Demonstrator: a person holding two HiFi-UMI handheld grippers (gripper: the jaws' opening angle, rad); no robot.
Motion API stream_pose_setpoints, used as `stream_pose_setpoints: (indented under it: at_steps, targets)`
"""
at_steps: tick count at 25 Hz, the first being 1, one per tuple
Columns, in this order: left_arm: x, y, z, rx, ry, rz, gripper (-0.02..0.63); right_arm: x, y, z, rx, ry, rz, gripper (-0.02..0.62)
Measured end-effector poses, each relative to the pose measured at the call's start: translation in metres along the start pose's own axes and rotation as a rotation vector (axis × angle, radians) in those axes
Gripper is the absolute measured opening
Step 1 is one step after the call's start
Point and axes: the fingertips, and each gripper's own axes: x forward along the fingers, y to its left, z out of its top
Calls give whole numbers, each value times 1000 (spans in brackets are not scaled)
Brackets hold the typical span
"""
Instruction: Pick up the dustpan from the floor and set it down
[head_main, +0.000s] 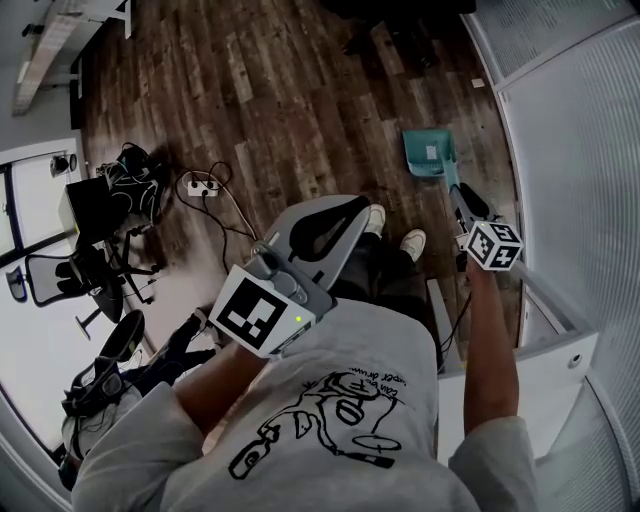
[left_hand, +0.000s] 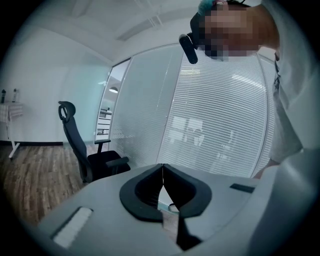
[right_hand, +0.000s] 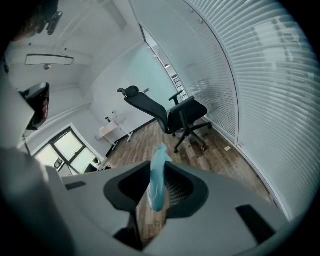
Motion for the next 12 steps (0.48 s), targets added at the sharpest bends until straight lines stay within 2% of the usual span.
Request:
stream_pose_setpoints:
  at_steps: [12]
  targets:
    - [-1, -16, -3, 13, -3, -25, 2, -16, 2, -57, 54, 29, -35, 80]
